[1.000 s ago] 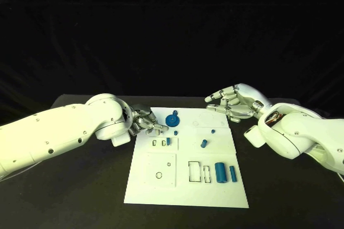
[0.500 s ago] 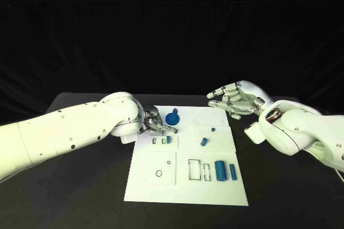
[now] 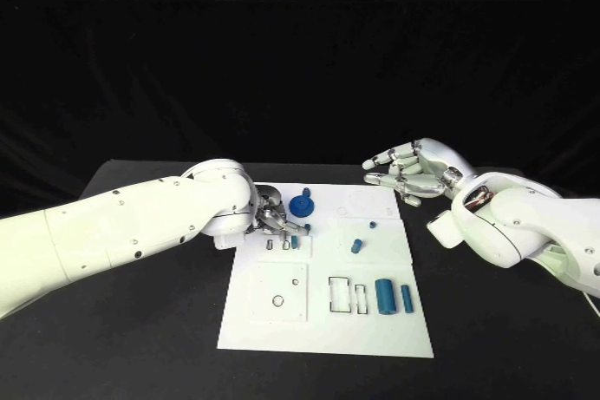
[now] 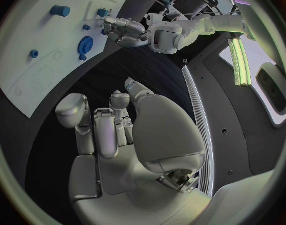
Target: Assemble the parts on the task board
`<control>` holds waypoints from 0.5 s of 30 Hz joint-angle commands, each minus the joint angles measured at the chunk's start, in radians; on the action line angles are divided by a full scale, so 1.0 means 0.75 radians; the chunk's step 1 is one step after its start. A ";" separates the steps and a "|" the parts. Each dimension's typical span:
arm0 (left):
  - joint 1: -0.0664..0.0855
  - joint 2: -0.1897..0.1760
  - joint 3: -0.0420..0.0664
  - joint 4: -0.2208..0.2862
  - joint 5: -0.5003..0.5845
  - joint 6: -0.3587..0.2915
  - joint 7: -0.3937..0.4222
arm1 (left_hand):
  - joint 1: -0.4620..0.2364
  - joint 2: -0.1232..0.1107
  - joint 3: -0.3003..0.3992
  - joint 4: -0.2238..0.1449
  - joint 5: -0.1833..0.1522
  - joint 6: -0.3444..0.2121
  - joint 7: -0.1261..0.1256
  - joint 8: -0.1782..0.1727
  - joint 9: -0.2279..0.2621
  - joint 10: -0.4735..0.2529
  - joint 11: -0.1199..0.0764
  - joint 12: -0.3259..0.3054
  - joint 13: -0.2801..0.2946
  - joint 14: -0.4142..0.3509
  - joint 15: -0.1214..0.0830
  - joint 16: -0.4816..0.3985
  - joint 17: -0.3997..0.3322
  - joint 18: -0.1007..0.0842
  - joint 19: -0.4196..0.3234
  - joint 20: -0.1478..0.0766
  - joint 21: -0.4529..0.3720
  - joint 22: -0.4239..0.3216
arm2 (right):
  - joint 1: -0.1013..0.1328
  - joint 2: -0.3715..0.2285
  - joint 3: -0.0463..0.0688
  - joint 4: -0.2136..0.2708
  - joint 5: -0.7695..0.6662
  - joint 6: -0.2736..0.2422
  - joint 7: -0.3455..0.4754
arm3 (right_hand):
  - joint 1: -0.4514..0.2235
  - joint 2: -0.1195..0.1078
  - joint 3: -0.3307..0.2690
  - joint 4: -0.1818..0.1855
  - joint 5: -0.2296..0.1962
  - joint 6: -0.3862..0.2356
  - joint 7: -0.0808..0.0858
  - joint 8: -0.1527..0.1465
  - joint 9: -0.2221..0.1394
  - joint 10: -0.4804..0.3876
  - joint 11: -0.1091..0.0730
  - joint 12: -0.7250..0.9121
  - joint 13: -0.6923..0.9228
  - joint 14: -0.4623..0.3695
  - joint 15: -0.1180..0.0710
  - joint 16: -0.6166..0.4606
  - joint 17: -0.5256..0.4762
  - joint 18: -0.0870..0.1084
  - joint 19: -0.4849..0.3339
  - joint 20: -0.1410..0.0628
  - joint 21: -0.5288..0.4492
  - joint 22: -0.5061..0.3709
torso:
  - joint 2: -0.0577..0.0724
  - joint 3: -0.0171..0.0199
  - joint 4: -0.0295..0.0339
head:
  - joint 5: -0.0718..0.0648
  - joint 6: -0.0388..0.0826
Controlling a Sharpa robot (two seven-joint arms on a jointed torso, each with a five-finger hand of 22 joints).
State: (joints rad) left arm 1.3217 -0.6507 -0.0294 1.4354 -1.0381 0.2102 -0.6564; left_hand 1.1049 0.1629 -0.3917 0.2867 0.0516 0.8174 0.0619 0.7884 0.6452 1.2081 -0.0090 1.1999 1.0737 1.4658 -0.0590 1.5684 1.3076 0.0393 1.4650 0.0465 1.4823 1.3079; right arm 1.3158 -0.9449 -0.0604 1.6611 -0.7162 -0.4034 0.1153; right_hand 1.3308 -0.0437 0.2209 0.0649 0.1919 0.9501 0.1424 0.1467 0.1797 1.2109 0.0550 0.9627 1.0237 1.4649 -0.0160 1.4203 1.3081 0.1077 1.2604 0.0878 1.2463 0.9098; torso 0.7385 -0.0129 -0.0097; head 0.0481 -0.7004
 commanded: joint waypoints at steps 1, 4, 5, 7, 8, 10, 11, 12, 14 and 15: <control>0.002 0.012 0.000 -0.009 -0.017 0.036 -0.024 | 0.013 0.009 -0.004 -0.002 -0.006 -0.011 -0.005 0.012 0.009 0.011 0.001 0.010 0.003 0.140 -0.012 0.003 0.351 -0.012 0.063 -0.009 0.008 0.153 | 0.000 0.003 0.000 -0.002 -0.002 0.008 -0.003 | -0.007 -0.010 -0.009 0.002 0.007 -0.006 0.006 0.005 0.001 -0.005 0.002 -0.008 -0.002 0.075 -0.004 -0.009 0.081 0.021 -0.009 -0.002 -0.009 -0.003 | 0.000 -0.0002 -0.0018 | 0.002 -0.002; 0.001 0.020 0.000 -0.016 -0.017 0.037 -0.023 | 0.044 0.019 0.006 -0.007 -0.005 -0.017 -0.006 0.019 0.020 0.010 0.000 0.012 0.004 0.140 -0.013 0.003 0.351 -0.012 0.063 -0.010 0.008 0.155 | 0.000 0.006 0.000 -0.005 -0.002 0.009 -0.003 | -0.007 -0.010 -0.010 0.002 0.009 -0.007 0.006 0.005 0.001 -0.008 0.002 -0.012 -0.006 0.074 -0.004 -0.011 0.078 0.022 -0.011 -0.002 -0.012 -0.008 | 0.001 -0.0002 -0.0029 | 0.002 -0.003; 0.001 0.022 0.000 -0.019 -0.017 0.038 -0.023 | 0.051 0.022 0.008 -0.007 -0.005 -0.018 -0.006 0.020 0.023 0.010 0.000 0.013 0.005 0.140 -0.013 0.003 0.351 -0.012 0.063 -0.010 0.008 0.155 | 0.000 0.007 0.000 -0.007 -0.002 0.010 -0.004 | -0.007 -0.010 -0.011 0.002 0.009 -0.008 0.006 0.005 0.001 -0.010 0.002 -0.014 -0.008 0.074 -0.004 -0.012 0.077 0.023 -0.012 -0.002 -0.013 -0.010 | 0.002 -0.0003 -0.0036 | 0.002 -0.002; 0.001 0.027 0.000 -0.024 -0.017 0.040 -0.024 | 0.058 0.024 0.011 -0.007 -0.005 -0.019 -0.006 0.022 0.026 0.009 0.000 0.013 0.005 0.140 -0.013 0.003 0.351 -0.012 0.063 -0.010 0.008 0.155 | 0.000 0.009 0.000 -0.008 -0.002 0.010 -0.004 | -0.007 -0.010 -0.011 0.002 0.009 -0.008 0.006 0.005 0.001 -0.010 0.002 -0.014 -0.008 0.074 -0.004 -0.012 0.077 0.023 -0.012 -0.002 -0.013 -0.010 | 0.001 -0.0002 -0.0028 | 0.000 -0.002; 0.001 0.030 -0.001 -0.028 -0.017 0.042 -0.024 | 0.060 0.025 0.011 -0.007 -0.005 -0.020 -0.006 0.022 0.027 0.009 0.000 0.012 0.005 0.140 -0.013 0.003 0.351 -0.012 0.063 -0.010 0.008 0.154 | 0.000 0.009 0.000 -0.009 -0.002 0.011 -0.005 | -0.007 -0.010 -0.011 0.002 0.010 -0.008 0.006 0.005 0.001 -0.010 0.002 -0.015 -0.009 0.074 -0.004 -0.012 0.076 0.023 -0.012 -0.002 -0.014 -0.011 | 0.002 -0.0001 -0.0026 | 0.001 -0.002; 0.001 0.035 -0.003 -0.035 -0.017 0.046 -0.025 | 0.064 0.026 0.013 -0.007 -0.005 -0.021 -0.006 0.023 0.029 0.007 0.000 0.011 0.003 0.140 -0.013 0.003 0.351 -0.012 0.063 -0.010 0.008 0.155 | 0.000 0.009 0.000 -0.010 -0.002 0.011 -0.006 | -0.007 -0.009 -0.011 0.002 0.011 -0.009 0.006 0.005 0.001 -0.011 0.002 -0.017 -0.011 0.074 -0.004 -0.014 0.075 0.023 -0.014 -0.002 -0.016 -0.015 | 0.000 0.0003 -0.0006 | 0.002 -0.005; 0.001 0.037 -0.004 -0.039 -0.017 0.049 -0.026 | 0.065 0.027 0.013 -0.007 -0.005 -0.021 -0.006 0.024 0.029 0.007 0.000 0.011 0.003 0.140 -0.013 0.003 0.351 -0.012 0.063 -0.010 0.008 0.155 | 0.000 0.009 0.000 -0.010 -0.003 0.012 -0.007 | -0.007 -0.009 -0.011 0.002 0.011 -0.009 0.006 0.005 0.001 -0.011 0.002 -0.017 -0.011 0.074 -0.004 -0.014 0.075 0.023 -0.014 -0.002 -0.016 -0.015 | 0.001 0.0001 -0.0007 | 0.001 -0.005; 0.001 0.039 -0.005 -0.042 -0.017 0.051 -0.026 | 0.066 0.027 0.013 -0.007 -0.005 -0.021 -0.006 0.024 0.030 0.007 0.000 0.011 0.003 0.140 -0.013 0.003 0.351 -0.012 0.063 -0.010 0.009 0.156 | 0.000 0.009 0.000 -0.010 -0.003 0.012 -0.007 | -0.007 -0.009 -0.011 0.002 0.011 -0.009 0.006 0.005 0.001 -0.011 0.002 -0.017 -0.011 0.074 -0.004 -0.014 0.075 0.023 -0.014 -0.002 -0.016 -0.015 | 0.001 -0.0001 -0.0009 | 0.000 -0.004; 0.001 0.043 -0.007 -0.048 -0.017 0.054 -0.026 | 0.069 0.027 0.014 -0.008 -0.005 -0.022 -0.006 0.024 0.031 0.007 0.000 0.011 0.003 0.140 -0.013 0.003 0.351 -0.012 0.063 -0.010 0.009 0.156 | 0.000 0.009 0.000 -0.011 -0.003 0.013 -0.008 | -0.007 -0.009 -0.011 0.002 0.011 -0.009 0.006 0.005 0.001 -0.011 0.002 -0.017 -0.011 0.074 -0.004 -0.014 0.075 0.023 -0.014 -0.002 -0.016 -0.015 | 0.002 -0.0006 -0.0013 | -0.001 -0.002; 0.001 0.045 -0.008 -0.050 -0.017 0.056 -0.027 | 0.071 0.028 0.015 -0.008 -0.005 -0.022 -0.006 0.025 0.032 0.007 0.000 0.011 0.003 0.140 -0.013 0.003 0.351 -0.012 0.063 -0.010 0.009 0.156 | 0.000 0.009 0.000 -0.011 -0.003 0.013 -0.009 | -0.007 -0.009 -0.011 0.002 0.011 -0.009 0.006 0.005 0.001 -0.011 0.002 -0.017 -0.011 0.074 -0.004 -0.014 0.075 0.023 -0.014 -0.002 -0.016 -0.015 | 0.001 -0.0008 -0.0012 | -0.002 -0.003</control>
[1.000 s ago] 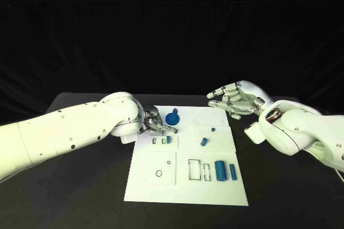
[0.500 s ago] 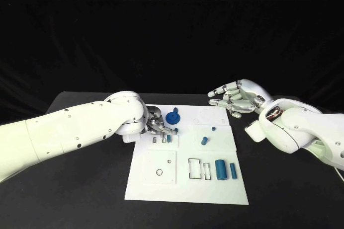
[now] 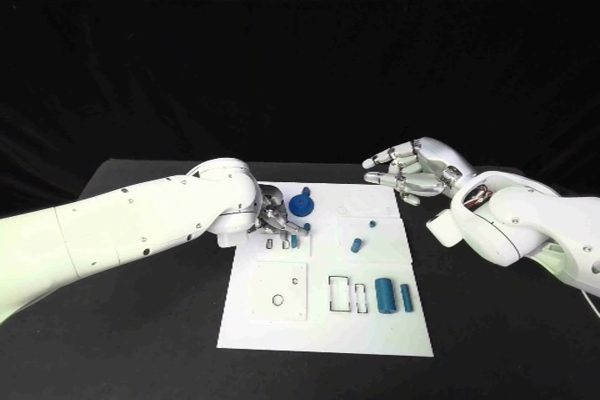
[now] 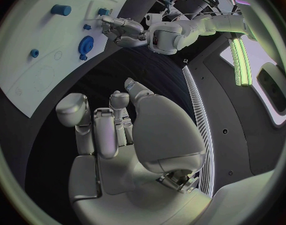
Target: Assemble the parts on the task board
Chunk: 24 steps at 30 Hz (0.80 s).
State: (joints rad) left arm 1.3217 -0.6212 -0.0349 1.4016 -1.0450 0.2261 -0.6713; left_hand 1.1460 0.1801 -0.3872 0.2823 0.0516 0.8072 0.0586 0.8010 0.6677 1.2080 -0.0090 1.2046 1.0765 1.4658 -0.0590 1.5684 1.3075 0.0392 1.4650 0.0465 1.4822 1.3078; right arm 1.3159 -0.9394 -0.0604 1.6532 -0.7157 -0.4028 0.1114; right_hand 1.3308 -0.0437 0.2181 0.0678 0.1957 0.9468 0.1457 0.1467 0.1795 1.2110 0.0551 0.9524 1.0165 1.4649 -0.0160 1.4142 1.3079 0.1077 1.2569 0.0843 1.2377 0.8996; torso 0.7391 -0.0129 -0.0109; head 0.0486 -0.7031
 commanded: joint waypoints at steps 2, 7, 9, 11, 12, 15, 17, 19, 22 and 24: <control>0.000 0.009 -0.002 -0.008 -0.008 0.038 -0.007 | 0.021 0.005 0.010 -0.003 -0.005 -0.010 -0.001 0.009 0.004 0.006 0.000 0.005 -0.001 0.140 -0.013 0.003 0.351 -0.012 0.062 -0.010 0.008 0.155 | 0.000 0.002 0.000 -0.001 -0.004 0.014 -0.004 | -0.007 -0.009 -0.007 -0.002 0.006 -0.004 0.002 0.005 0.001 -0.011 0.002 -0.003 -0.001 0.073 -0.004 -0.006 0.075 0.023 -0.009 0.003 -0.005 -0.001 | 0.000 -0.0010 0.0006 | -0.004 -0.002; -0.001 0.014 -0.004 -0.010 -0.008 0.050 -0.007 | 0.032 0.007 0.014 -0.004 -0.005 -0.012 -0.001 0.010 0.008 0.004 0.000 0.004 -0.002 0.140 -0.013 0.003 0.351 -0.012 0.062 -0.010 0.008 0.155 | 0.000 0.006 0.000 -0.003 -0.005 0.018 -0.006 | -0.005 -0.007 -0.007 -0.003 0.008 -0.006 0.002 0.005 0.001 -0.013 0.002 -0.006 -0.004 0.073 -0.005 -0.009 0.072 0.024 -0.011 0.003 -0.009 -0.006 | 0.000 -0.0003 0.0011 | -0.003 -0.004; -0.001 0.015 -0.004 -0.010 -0.008 0.054 -0.006 | 0.032 0.007 0.014 -0.004 -0.005 -0.012 -0.001 0.010 0.008 0.004 0.000 0.004 -0.002 0.140 -0.013 0.003 0.351 -0.012 0.062 -0.010 0.008 0.155 | 0.000 0.007 0.000 -0.004 -0.005 0.020 -0.007 | -0.005 -0.007 -0.007 -0.003 0.008 -0.006 0.002 0.005 0.001 -0.013 0.002 -0.006 -0.004 0.073 -0.005 -0.009 0.072 0.024 -0.011 0.003 -0.009 -0.006 | 0.000 0.0001 0.0006 | -0.002 -0.005; -0.001 0.016 -0.004 -0.011 -0.008 0.057 -0.006 | 0.033 0.007 0.014 -0.004 -0.005 -0.012 -0.001 0.010 0.008 0.004 0.000 0.004 -0.002 0.140 -0.013 0.003 0.351 -0.012 0.062 -0.010 0.008 0.155 | 0.000 0.008 0.000 -0.005 -0.005 0.020 -0.006 | -0.002 -0.005 -0.006 -0.005 0.009 -0.006 0.001 0.006 0.001 -0.014 0.001 -0.007 -0.006 0.073 -0.005 -0.010 0.071 0.024 -0.012 0.003 -0.011 -0.008 | -0.001 -0.0002 0.0003 | -0.002 -0.005; -0.001 0.016 -0.005 -0.011 -0.008 0.058 -0.006 | 0.036 0.008 0.015 -0.004 -0.005 -0.013 -0.001 0.011 0.010 0.005 0.000 0.005 -0.001 0.140 -0.013 0.003 0.351 -0.012 0.062 -0.010 0.008 0.155 | 0.000 0.009 0.000 -0.005 -0.005 0.019 -0.005 | -0.002 -0.005 -0.006 -0.005 0.009 -0.006 0.001 0.006 0.001 -0.014 0.001 -0.007 -0.006 0.073 -0.005 -0.010 0.071 0.024 -0.012 0.003 -0.011 -0.008 | -0.001 -0.0002 0.0010 | -0.002 -0.006; -0.001 0.016 -0.005 -0.010 -0.003 0.060 -0.004 | 0.042 0.010 0.018 -0.005 -0.005 -0.014 -0.001 0.012 0.012 0.004 0.000 0.005 -0.001 0.140 -0.013 0.003 0.351 -0.012 0.062 -0.010 0.008 0.155 | 0.000 0.010 0.000 -0.007 -0.005 0.018 -0.005 | -0.002 -0.005 -0.006 -0.005 0.009 -0.006 0.001 0.006 0.001 -0.014 0.001 -0.007 -0.006 0.073 -0.005 -0.010 0.071 0.024 -0.012 0.003 -0.011 -0.008 | -0.001 -0.0004 0.0010 | -0.003 -0.004; -0.001 0.016 -0.005 -0.009 0.001 0.060 -0.003 | 0.052 0.013 0.022 -0.006 -0.005 -0.015 -0.001 0.013 0.015 0.003 0.000 0.004 -0.002 0.140 -0.013 0.003 0.351 -0.011 0.061 -0.010 0.007 0.154 | 0.000 0.012 0.000 -0.008 -0.006 0.018 -0.007 | -0.002 -0.005 -0.006 -0.005 0.009 -0.006 0.001 0.006 0.001 -0.014 0.001 -0.007 -0.006 0.073 -0.005 -0.010 0.071 0.024 -0.012 0.003 -0.011 -0.008 | -0.001 -0.0006 0.0005 | -0.002 -0.004; -0.001 0.015 -0.005 -0.006 0.006 0.059 -0.001 | 0.068 0.021 0.031 -0.010 -0.005 -0.017 -0.001 0.014 0.020 0.001 0.000 0.003 -0.003 0.140 -0.013 0.003 0.351 -0.011 0.060 -0.009 0.006 0.152 | 0.000 0.013 0.000 -0.009 -0.007 0.018 -0.009 | 0.001 -0.003 -0.005 -0.006 0.010 -0.006 0.001 0.006 0.001 -0.014 0.001 -0.008 -0.007 0.073 -0.005 -0.011 0.070 0.024 -0.012 0.003 -0.012 -0.010 | -0.001 -0.0005 0.0006 | -0.002 -0.005; -0.001 0.014 -0.005 -0.004 0.011 0.053 0.000 | 0.081 0.025 0.038 -0.013 -0.005 -0.018 -0.001 0.016 0.023 0.000 0.000 0.003 -0.004 0.140 -0.013 0.003 0.351 -0.011 0.060 -0.009 0.006 0.153 | 0.000 0.015 0.000 -0.011 -0.008 0.018 -0.011 | 0.001 -0.003 -0.005 -0.006 0.010 -0.006 0.001 0.006 0.001 -0.014 0.001 -0.008 -0.007 0.073 -0.005 -0.011 0.070 0.024 -0.012 0.003 -0.012 -0.010 | 0.000 -0.0009 0.0011 | -0.003 -0.005; -0.001 0.013 -0.005 -0.003 0.012 0.048 0.001 | 0.088 0.028 0.042 -0.014 -0.005 -0.019 -0.001 0.016 0.025 0.000 0.000 0.002 -0.005 0.140 -0.013 0.003 0.351 -0.011 0.060 -0.009 0.006 0.153 | 0.000 0.016 0.000 -0.012 -0.008 0.019 -0.013 | 0.001 -0.003 -0.005 -0.006 0.010 -0.006 0.001 0.006 0.001 -0.014 0.001 -0.008 -0.007 0.073 -0.005 -0.011 0.070 0.024 -0.012 0.003 -0.012 -0.010 | 0.000 -0.0001 0.0007 | -0.003 -0.005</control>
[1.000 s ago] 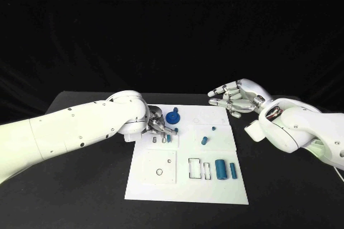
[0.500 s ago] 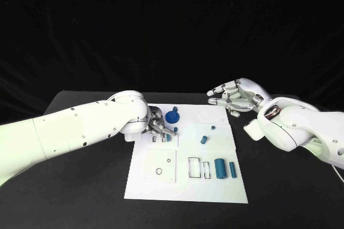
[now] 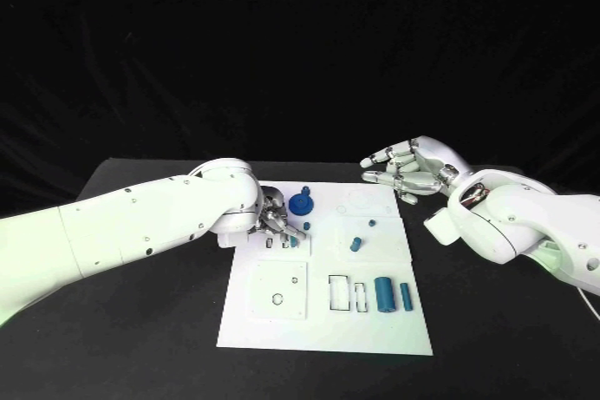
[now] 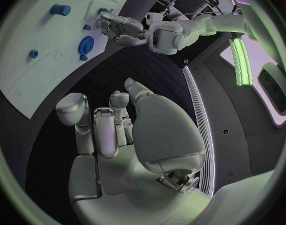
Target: Assemble the parts on the task board
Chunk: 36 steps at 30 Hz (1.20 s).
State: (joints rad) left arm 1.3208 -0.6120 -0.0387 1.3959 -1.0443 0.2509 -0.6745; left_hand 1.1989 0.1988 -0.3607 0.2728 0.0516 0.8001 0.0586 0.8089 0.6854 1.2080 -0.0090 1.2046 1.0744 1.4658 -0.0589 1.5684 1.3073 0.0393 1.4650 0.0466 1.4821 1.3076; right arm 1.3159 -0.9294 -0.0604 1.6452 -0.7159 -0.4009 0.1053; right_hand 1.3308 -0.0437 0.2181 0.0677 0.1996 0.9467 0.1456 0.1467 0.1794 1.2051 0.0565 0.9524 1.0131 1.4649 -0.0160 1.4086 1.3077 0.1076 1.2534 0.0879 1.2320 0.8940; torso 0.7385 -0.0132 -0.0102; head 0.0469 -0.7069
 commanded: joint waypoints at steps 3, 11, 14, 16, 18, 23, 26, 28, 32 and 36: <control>0.000 -0.001 0.001 0.005 0.012 0.005 0.006 | 0.034 0.006 0.016 -0.006 -0.005 -0.011 -0.001 0.007 0.007 -0.002 0.000 0.001 -0.003 0.140 -0.013 0.003 0.351 -0.011 0.059 -0.009 0.006 0.153 | 0.000 0.006 0.000 -0.004 -0.008 0.019 -0.006 | 0.001 -0.003 -0.005 -0.006 0.005 -0.006 0.001 0.006 0.002 -0.006 -0.001 -0.008 -0.002 0.073 -0.005 -0.004 0.070 0.025 -0.007 -0.002 -0.004 -0.002 | 0.000 0.0006 -0.0005 | -0.002 0.001; 0.000 -0.002 0.001 0.004 0.030 -0.004 0.026 | 0.141 0.046 0.092 -0.049 -0.004 -0.022 -0.003 0.006 0.023 -0.008 -0.001 -0.005 -0.008 0.140 -0.014 0.003 0.351 -0.010 0.057 -0.011 0.004 0.152 | 0.000 0.016 0.000 -0.010 -0.015 0.024 -0.008 | 0.002 0.001 -0.004 -0.006 0.005 -0.006 0.002 0.007 0.002 -0.007 0.000 -0.010 -0.004 0.070 -0.005 -0.013 0.059 0.026 -0.012 -0.002 -0.011 -0.012 | 0.001 0.0009 0.0005 | -0.001 -0.002; 0.000 -0.003 0.001 0.001 0.041 -0.002 0.035 | 0.180 0.052 0.122 -0.066 -0.004 -0.027 -0.005 0.002 0.027 -0.011 -0.003 -0.008 -0.011 0.140 -0.015 0.003 0.351 -0.010 0.057 -0.011 0.003 0.152 | 0.000 0.019 0.000 -0.013 -0.016 0.025 -0.009 | 0.002 0.001 -0.004 -0.006 0.005 -0.006 0.002 0.007 0.002 -0.008 0.000 -0.011 -0.005 0.069 -0.005 -0.016 0.056 0.027 -0.013 -0.002 -0.012 -0.015 | 0.001 0.0008 -0.0001 | -0.001 -0.002; 0.000 -0.004 0.001 -0.002 0.055 -0.001 0.041 | 0.206 0.055 0.143 -0.079 -0.004 -0.030 -0.007 -0.001 0.029 -0.012 -0.005 -0.009 -0.012 0.140 -0.017 0.003 0.351 -0.010 0.056 -0.012 0.002 0.152 | 0.000 0.021 0.000 -0.014 -0.017 0.027 -0.009 | 0.002 0.001 -0.004 -0.006 0.005 -0.006 0.002 0.007 0.002 -0.008 0.000 -0.011 -0.005 0.069 -0.005 -0.016 0.056 0.027 -0.013 -0.002 -0.012 -0.015 | 0.000 0.0008 -0.0003 | 0.000 -0.003; 0.000 -0.006 0.001 -0.005 0.069 0.000 0.046 | 0.234 0.056 0.165 -0.094 -0.003 -0.032 -0.009 -0.004 0.030 -0.014 -0.007 -0.012 -0.013 0.140 -0.018 0.003 0.351 -0.010 0.055 -0.013 0.002 0.151 | 0.000 0.023 0.000 -0.016 -0.017 0.029 -0.009 | 0.002 0.001 -0.004 -0.006 0.005 -0.006 0.002 0.007 0.002 -0.008 0.000 -0.011 -0.005 0.069 -0.005 -0.016 0.056 0.027 -0.013 -0.002 -0.012 -0.015 | 0.000 0.0003 -0.0001 | -0.001 -0.005; 0.000 -0.010 0.002 -0.010 0.100 0.002 0.058 | 0.370 0.071 0.254 -0.176 -0.003 -0.047 -0.021 -0.023 0.027 -0.020 -0.020 -0.020 -0.016 0.140 -0.028 0.003 0.351 -0.011 0.057 -0.020 0.005 0.158 | 0.000 0.027 0.000 -0.019 -0.018 0.034 -0.009 | 0.002 0.001 -0.004 -0.006 0.005 -0.006 0.002 0.007 0.002 -0.008 0.000 -0.011 -0.005 0.069 -0.005 -0.016 0.056 0.027 -0.013 -0.002 -0.012 -0.015 | 0.000 0.0005 -0.0002 | -0.001 -0.006; -0.001 -0.013 0.002 -0.010 0.111 0.002 0.065 | 0.423 0.070 0.298 -0.208 -0.003 -0.054 -0.019 -0.037 0.022 -0.025 -0.019 -0.029 -0.021 0.140 -0.029 0.003 0.351 -0.011 0.058 -0.024 0.006 0.160 | 0.000 0.028 0.000 -0.020 -0.018 0.037 -0.009 | 0.002 0.001 -0.004 -0.006 0.005 -0.006 0.002 0.007 0.002 -0.008 0.000 -0.011 -0.005 0.069 -0.005 -0.016 0.056 0.027 -0.013 -0.002 -0.012 -0.015 | 0.000 0.0008 -0.0006 | -0.002 -0.006; -0.001 -0.017 0.003 -0.009 0.115 -0.002 0.068 | 0.429 0.065 0.311 -0.211 -0.004 -0.054 -0.016 -0.042 0.020 -0.025 -0.016 -0.033 -0.023 0.140 -0.028 0.003 0.351 -0.012 0.058 -0.023 0.006 0.161 | 0.000 0.030 0.000 -0.022 -0.018 0.039 -0.009 | 0.002 0.001 -0.004 -0.006 0.005 -0.006 0.002 0.007 0.002 -0.008 0.000 -0.011 -0.005 0.069 -0.005 -0.016 0.056 0.027 -0.013 -0.002 -0.012 -0.015 | 0.001 0.0000 -0.0006 | -0.003 -0.006; -0.002 -0.025 0.005 -0.005 0.118 -0.010 0.070 | 0.438 0.053 0.325 -0.214 -0.004 -0.052 -0.014 -0.048 0.018 -0.026 -0.014 -0.037 -0.026 0.140 -0.026 0.003 0.351 -0.011 0.057 -0.022 0.005 0.159 | -0.001 0.032 0.000 -0.023 -0.018 0.045 -0.010 | 0.002 0.004 -0.005 -0.005 0.005 -0.006 0.002 0.008 0.002 -0.008 0.000 -0.011 -0.005 0.069 -0.005 -0.017 0.055 0.027 -0.013 -0.002 -0.015 -0.017 | 0.001 0.0000 -0.0006 | -0.003 -0.007; -0.002 -0.033 0.006 0.000 0.119 -0.014 0.070 | 0.445 0.043 0.338 -0.217 -0.004 -0.050 -0.013 -0.053 0.017 -0.027 -0.013 -0.040 -0.029 0.140 -0.025 0.003 0.351 -0.011 0.055 -0.021 0.003 0.157 | -0.001 0.033 0.000 -0.025 -0.018 0.048 -0.010 | 0.000 0.005 -0.006 -0.003 0.005 -0.006 0.002 0.008 0.002 -0.009 0.000 -0.012 -0.007 0.069 -0.005 -0.019 0.054 0.027 -0.014 -0.002 -0.016 -0.019 | 0.002 0.0005 0.0005 | -0.005 -0.008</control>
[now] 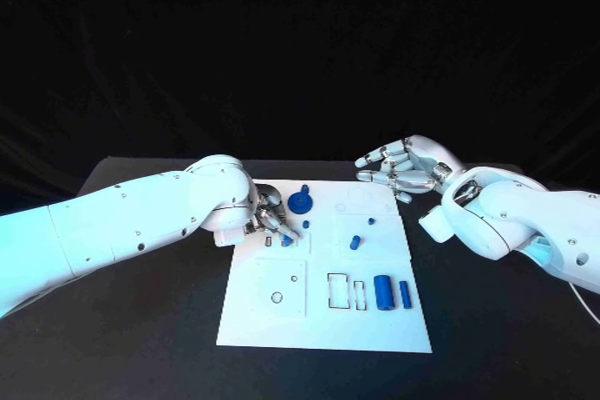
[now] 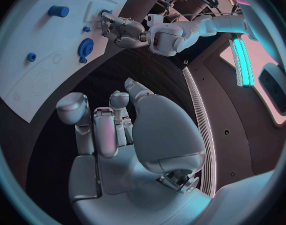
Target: Assemble the parts on the task board
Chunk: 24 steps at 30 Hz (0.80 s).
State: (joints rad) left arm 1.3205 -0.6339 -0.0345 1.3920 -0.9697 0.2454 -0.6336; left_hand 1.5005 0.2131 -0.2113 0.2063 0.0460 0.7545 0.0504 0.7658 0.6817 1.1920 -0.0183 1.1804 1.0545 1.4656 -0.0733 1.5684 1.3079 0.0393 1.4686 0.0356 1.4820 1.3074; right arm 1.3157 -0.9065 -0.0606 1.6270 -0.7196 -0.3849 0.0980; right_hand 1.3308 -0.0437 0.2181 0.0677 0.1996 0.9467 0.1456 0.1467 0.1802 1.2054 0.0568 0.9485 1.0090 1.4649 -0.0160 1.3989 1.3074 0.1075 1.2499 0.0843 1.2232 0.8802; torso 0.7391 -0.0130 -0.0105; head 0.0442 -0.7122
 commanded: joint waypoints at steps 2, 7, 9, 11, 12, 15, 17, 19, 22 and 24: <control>-0.002 -0.007 0.000 0.007 0.020 -0.011 0.016 | 0.046 0.019 0.145 -0.129 0.004 0.012 -0.001 0.002 0.020 -0.007 0.000 -0.010 -0.004 0.140 -0.005 0.003 0.351 -0.010 0.050 -0.006 0.002 0.156 | -0.001 0.003 0.000 -0.002 -0.013 0.028 0.000 | 0.000 0.006 -0.006 -0.002 0.005 -0.006 0.003 0.009 0.001 -0.009 0.000 -0.007 -0.002 0.068 -0.005 -0.006 0.054 0.027 -0.010 0.002 -0.006 -0.002 | 0.001 0.0005 0.0011 | -0.001 -0.002; -0.003 -0.013 0.001 0.011 0.020 -0.020 0.018 | 0.053 0.006 0.162 -0.131 0.004 0.013 0.001 -0.006 0.017 -0.012 0.002 -0.018 -0.013 0.140 -0.004 0.003 0.351 -0.010 0.049 -0.005 0.001 0.155 | -0.001 0.005 0.000 -0.004 -0.013 0.029 0.000 | -0.001 0.006 -0.006 -0.002 0.005 -0.006 0.003 0.009 0.001 -0.009 0.000 -0.007 -0.002 0.068 -0.005 -0.007 0.054 0.028 -0.010 0.002 -0.006 -0.003 | 0.001 0.0002 0.0013 | 0.000 -0.004; -0.003 -0.018 0.001 0.015 0.020 -0.028 0.022 | 0.061 -0.003 0.176 -0.134 0.003 0.014 0.002 -0.014 0.014 -0.016 0.002 -0.025 -0.018 0.140 -0.003 0.003 0.351 -0.010 0.047 -0.004 -0.001 0.153 | -0.001 0.005 0.000 -0.004 -0.013 0.031 0.000 | -0.002 0.007 -0.007 -0.001 0.005 -0.007 0.003 0.009 0.001 -0.009 0.000 -0.007 -0.002 0.068 -0.005 -0.008 0.052 0.028 -0.011 0.002 -0.008 -0.005 | 0.001 0.0004 0.0007 | 0.000 -0.005; -0.004 -0.024 0.001 0.021 0.020 -0.038 0.026 | 0.066 -0.011 0.190 -0.134 0.004 0.016 0.003 -0.020 0.012 -0.017 0.004 -0.028 -0.020 0.140 -0.002 0.003 0.351 -0.009 0.047 -0.004 -0.001 0.153 | -0.001 0.005 0.000 -0.004 -0.013 0.031 0.000 | -0.002 0.007 -0.007 -0.001 0.005 -0.007 0.003 0.009 0.001 -0.009 0.000 -0.007 -0.002 0.068 -0.005 -0.008 0.052 0.028 -0.011 0.002 -0.008 -0.005 | 0.000 0.0002 0.0003 | -0.001 -0.005; -0.004 -0.027 0.001 0.025 0.020 -0.044 0.029 | 0.068 -0.014 0.195 -0.134 0.004 0.016 0.004 -0.022 0.011 -0.017 0.004 -0.029 -0.021 0.140 -0.002 0.003 0.351 -0.009 0.047 -0.003 -0.001 0.153 | -0.001 0.005 0.000 -0.005 -0.013 0.032 0.000 | -0.002 0.007 -0.007 -0.001 0.005 -0.007 0.003 0.009 0.001 -0.009 0.000 -0.007 -0.002 0.068 -0.005 -0.008 0.052 0.028 -0.011 0.002 -0.008 -0.005 | 0.001 0.0001 -0.0001 | -0.001 -0.005; -0.005 -0.038 0.002 0.040 0.020 -0.068 0.039 | 0.086 -0.030 0.231 -0.141 0.004 0.017 0.006 -0.036 0.004 -0.019 0.005 -0.035 -0.024 0.140 -0.001 0.003 0.351 -0.009 0.046 -0.002 -0.002 0.152 | -0.001 0.005 0.000 -0.005 -0.012 0.033 0.000 | -0.004 0.008 -0.008 0.001 0.005 -0.007 0.003 0.009 0.001 -0.010 0.001 -0.008 -0.004 0.068 -0.005 -0.008 0.052 0.028 -0.011 0.002 -0.009 -0.006 | 0.000 0.0001 -0.0006 | 0.000 -0.005; -0.005 -0.048 0.002 0.052 0.020 -0.090 0.048 | 0.088 -0.066 0.297 -0.133 0.006 0.023 0.015 -0.056 -0.004 -0.020 0.012 -0.044 -0.030 0.140 0.004 0.003 0.351 -0.009 0.046 0.001 -0.003 0.153 | -0.001 0.005 0.000 -0.005 -0.012 0.034 0.001 | -0.004 0.008 -0.008 0.001 0.005 -0.007 0.003 0.009 0.001 -0.010 0.001 -0.008 -0.004 0.068 -0.005 -0.008 0.052 0.028 -0.011 0.002 -0.009 -0.006 | 0.000 0.0007 -0.0004 | -0.001 -0.007; -0.006 -0.057 0.002 0.064 0.020 -0.115 0.059 | 0.081 -0.100 0.362 -0.121 0.006 0.029 0.018 -0.066 -0.006 -0.018 0.013 -0.047 -0.032 0.140 0.008 0.003 0.351 -0.009 0.046 0.005 -0.002 0.155 | -0.001 0.004 0.000 -0.005 -0.012 0.035 0.001 | -0.004 0.008 -0.008 0.001 0.005 -0.007 0.003 0.009 0.001 -0.010 0.001 -0.008 -0.004 0.068 -0.005 -0.009 0.052 0.028 -0.011 0.002 -0.009 -0.007 | 0.000 0.0006 0.0001 | -0.003 -0.007; -0.007 -0.069 0.002 0.080 0.018 -0.150 0.074 | 0.044 -0.193 0.560 -0.081 0.014 0.042 0.027 -0.078 -0.002 -0.010 0.014 -0.048 -0.034 0.140 0.014 0.003 0.351 -0.009 0.047 0.008 -0.002 0.158 | -0.002 0.003 0.000 -0.006 -0.012 0.035 0.001 | -0.005 0.008 -0.009 0.001 0.005 -0.008 0.003 0.009 0.001 -0.010 0.001 -0.008 -0.004 0.068 -0.005 -0.009 0.052 0.028 -0.011 0.002 -0.010 -0.007 | 0.000 0.0008 0.0013 | -0.005 -0.007; -0.009 -0.077 0.002 0.091 0.011 -0.170 0.083 | 0.026 -0.242 0.659 -0.070 0.011 0.044 0.023 -0.078 0.005 -0.007 0.016 -0.047 -0.034 0.140 0.014 0.003 0.351 -0.009 0.048 0.011 -0.002 0.160 | -0.002 0.003 0.000 -0.006 -0.012 0.035 0.001 | -0.005 0.008 -0.009 0.001 0.005 -0.008 0.003 0.009 0.001 -0.010 0.001 -0.008 -0.004 0.068 -0.005 -0.009 0.052 0.028 -0.011 0.002 -0.010 -0.007 | 0.000 0.0010 0.0014 | -0.003 -0.008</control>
State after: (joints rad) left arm 1.3150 -0.6895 -0.0336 1.4522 -0.9606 0.1728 -0.6046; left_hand 1.5263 0.0440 0.1090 0.3055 0.0528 0.7756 0.0734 0.7055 0.5155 1.1811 -0.0106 1.1384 1.0261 1.4671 -0.0674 1.5684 1.3077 0.0393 1.4681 0.0361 1.4820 1.3073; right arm 1.3151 -0.9045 -0.0610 1.6226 -0.7202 -0.3739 0.0969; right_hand 1.3308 -0.0437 0.2182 0.0678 0.1995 0.9467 0.1456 0.1467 0.1800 1.2059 0.0573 0.9485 1.0070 1.4649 -0.0160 1.3989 1.3081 0.1230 1.2499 0.0843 1.2194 0.8762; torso 0.7394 -0.0126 -0.0101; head 0.0414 -0.7173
